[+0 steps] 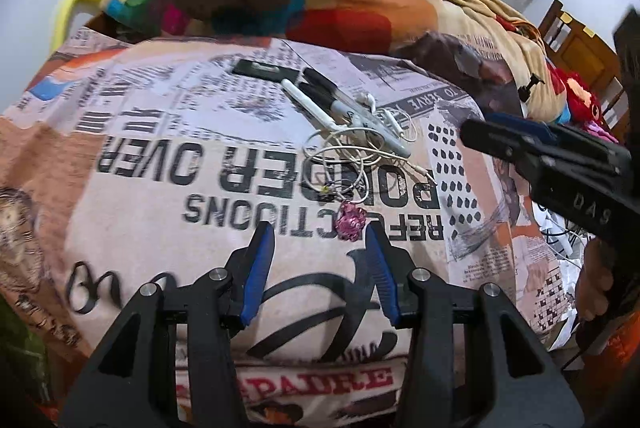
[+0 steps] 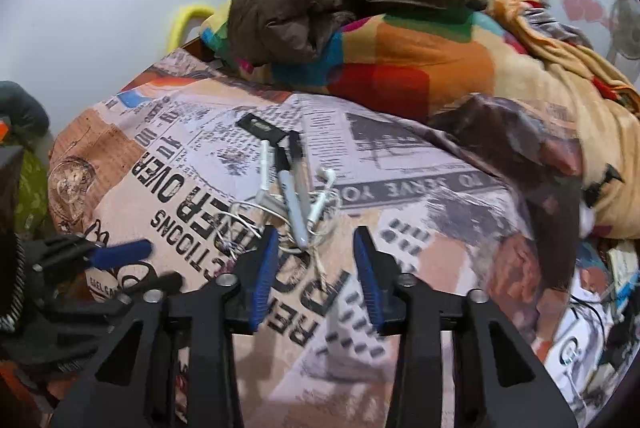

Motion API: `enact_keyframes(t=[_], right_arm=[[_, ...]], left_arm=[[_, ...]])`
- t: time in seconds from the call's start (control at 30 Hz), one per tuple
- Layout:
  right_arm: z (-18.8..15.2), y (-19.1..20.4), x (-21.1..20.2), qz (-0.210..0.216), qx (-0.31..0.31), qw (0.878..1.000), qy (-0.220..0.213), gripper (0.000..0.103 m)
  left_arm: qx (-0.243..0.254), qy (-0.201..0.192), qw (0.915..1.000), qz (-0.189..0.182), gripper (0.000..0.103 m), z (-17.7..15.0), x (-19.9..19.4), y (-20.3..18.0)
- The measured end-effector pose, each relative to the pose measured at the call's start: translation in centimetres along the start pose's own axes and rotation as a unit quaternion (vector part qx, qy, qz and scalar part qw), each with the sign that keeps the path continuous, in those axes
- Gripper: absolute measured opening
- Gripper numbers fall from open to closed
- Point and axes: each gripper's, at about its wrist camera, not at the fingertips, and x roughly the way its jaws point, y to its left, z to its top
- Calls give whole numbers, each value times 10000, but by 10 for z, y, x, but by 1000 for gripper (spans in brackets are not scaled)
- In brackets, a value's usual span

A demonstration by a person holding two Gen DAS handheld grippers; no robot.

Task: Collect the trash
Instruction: 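Grasp the pink charm with the left gripper while the right grasps the black Sharpie marker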

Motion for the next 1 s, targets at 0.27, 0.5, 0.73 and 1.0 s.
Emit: enact_keyframes(t=[0.27, 0.5, 0.73, 1.0], right_arm=[[3, 7, 27, -20, -292, 9995, 74, 24], [9, -12, 55, -133, 63, 9993, 336, 24], [8, -19, 64, 53, 248, 9987, 444, 24], [-5, -29, 58, 154, 351, 9977, 564, 11]], left_arm=[[53, 157, 9993, -329, 26, 0, 32, -6], [220, 118, 9990, -366, 26, -1, 45, -15], [404, -48, 9982, -452, 26, 1, 51, -21], [979, -158, 9950, 71, 23, -5, 53, -39]])
